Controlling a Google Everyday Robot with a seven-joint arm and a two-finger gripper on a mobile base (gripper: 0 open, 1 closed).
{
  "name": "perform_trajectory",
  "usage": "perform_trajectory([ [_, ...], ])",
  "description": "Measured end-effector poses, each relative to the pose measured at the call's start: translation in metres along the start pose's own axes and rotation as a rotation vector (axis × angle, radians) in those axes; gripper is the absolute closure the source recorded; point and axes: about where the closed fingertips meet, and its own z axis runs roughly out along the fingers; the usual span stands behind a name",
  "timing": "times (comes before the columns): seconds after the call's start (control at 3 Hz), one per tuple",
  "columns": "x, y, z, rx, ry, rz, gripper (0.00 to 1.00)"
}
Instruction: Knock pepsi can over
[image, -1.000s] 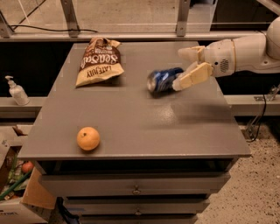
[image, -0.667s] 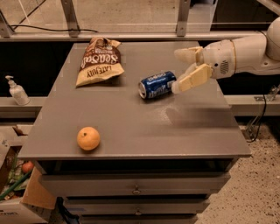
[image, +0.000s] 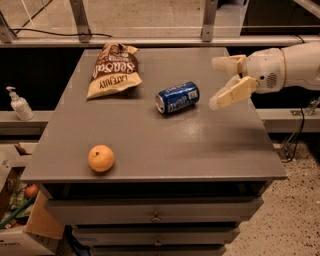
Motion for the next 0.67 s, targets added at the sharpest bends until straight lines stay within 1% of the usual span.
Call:
perform_trajectory([
  [0.33, 0.0085, -0.0154, -0.0289, 0.064, 0.020, -0.012, 0.00],
  [0.67, 0.0085, -0.0154, -0.0288, 0.064, 0.020, -0.012, 0.00],
])
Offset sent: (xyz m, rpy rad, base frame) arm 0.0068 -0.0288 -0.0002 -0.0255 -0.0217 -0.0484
